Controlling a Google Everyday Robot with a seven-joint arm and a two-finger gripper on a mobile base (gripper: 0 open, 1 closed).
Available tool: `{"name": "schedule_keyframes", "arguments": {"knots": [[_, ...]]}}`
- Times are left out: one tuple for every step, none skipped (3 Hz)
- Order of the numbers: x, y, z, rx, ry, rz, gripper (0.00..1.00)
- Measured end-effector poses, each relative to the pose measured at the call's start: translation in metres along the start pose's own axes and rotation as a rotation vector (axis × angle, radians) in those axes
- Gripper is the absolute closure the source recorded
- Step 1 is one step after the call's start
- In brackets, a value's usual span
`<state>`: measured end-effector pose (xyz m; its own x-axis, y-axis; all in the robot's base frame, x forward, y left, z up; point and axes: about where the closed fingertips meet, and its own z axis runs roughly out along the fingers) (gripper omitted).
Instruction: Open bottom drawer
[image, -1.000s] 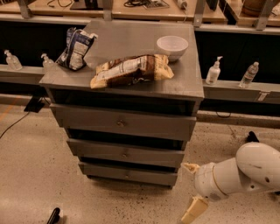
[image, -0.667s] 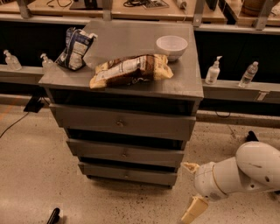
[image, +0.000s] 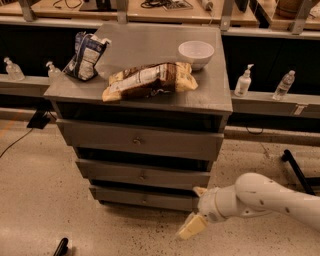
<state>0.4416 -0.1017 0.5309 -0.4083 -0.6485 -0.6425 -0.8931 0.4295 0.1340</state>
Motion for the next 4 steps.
{"name": "schedule_keyframes", "arguments": {"knots": [[0.012,-0.019,0.077,0.015,-0.063,0.088,0.0],[0.011,-0.064,0.127,0.072,-0.246,0.187,0.0],[0.019,-0.057,0.138,0.052,-0.234,0.201,0.0],[0.027,-0.069,0.14,0.099,-0.125,0.074,0.0]]}}
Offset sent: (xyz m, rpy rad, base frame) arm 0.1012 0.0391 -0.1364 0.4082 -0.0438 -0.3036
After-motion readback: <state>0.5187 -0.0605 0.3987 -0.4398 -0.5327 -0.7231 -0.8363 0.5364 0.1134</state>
